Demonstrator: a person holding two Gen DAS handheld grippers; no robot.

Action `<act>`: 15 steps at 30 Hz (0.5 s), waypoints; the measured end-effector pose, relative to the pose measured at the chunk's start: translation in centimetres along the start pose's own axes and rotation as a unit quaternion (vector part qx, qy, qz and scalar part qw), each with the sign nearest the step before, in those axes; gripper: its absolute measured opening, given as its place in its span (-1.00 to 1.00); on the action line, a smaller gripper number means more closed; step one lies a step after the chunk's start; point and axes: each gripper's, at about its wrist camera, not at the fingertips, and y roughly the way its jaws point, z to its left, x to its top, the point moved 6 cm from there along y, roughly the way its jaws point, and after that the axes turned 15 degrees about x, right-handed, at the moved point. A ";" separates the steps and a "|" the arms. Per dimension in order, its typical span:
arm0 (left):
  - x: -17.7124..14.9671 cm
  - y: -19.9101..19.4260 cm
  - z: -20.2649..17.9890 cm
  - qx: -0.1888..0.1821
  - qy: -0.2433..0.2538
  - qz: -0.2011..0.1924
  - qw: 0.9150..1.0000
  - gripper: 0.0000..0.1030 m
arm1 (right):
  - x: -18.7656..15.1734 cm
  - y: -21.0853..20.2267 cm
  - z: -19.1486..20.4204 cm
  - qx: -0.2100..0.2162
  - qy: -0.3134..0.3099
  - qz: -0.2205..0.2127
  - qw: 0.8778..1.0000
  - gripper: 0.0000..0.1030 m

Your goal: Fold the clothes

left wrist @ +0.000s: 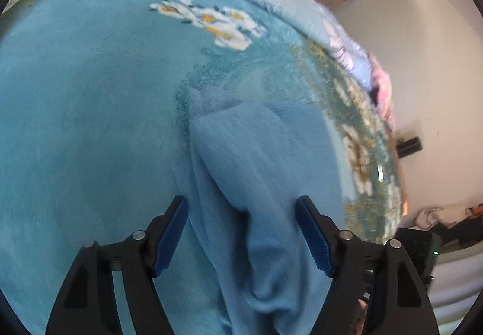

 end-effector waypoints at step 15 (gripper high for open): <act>-0.1 0.4 0.2 -0.048 -0.055 -0.031 0.997 -0.34 | 1.2 0.9 -0.2 0.060 0.005 0.018 0.998 -0.68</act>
